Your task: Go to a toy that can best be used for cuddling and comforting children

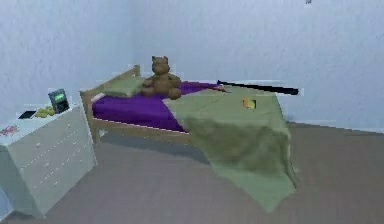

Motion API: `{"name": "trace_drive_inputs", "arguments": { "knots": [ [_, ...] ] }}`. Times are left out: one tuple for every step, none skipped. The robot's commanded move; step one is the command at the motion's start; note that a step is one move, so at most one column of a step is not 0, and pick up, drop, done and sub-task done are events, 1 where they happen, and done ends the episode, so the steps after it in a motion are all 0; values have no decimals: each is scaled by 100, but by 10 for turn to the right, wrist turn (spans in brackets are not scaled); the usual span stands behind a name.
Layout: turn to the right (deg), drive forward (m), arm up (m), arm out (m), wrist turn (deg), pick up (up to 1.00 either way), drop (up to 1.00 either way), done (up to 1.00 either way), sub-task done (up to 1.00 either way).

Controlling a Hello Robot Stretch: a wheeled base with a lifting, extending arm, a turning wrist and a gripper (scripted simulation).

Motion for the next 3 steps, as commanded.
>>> {"name": "trace_drive_inputs", "arguments": {
  "knots": [
    [0,55,0,0,0,0,0,0,0],
    [-270,0,0,0,0,0,0,0,0],
    [0,45,0,0,0,0,0,0,0]
  ]
}}
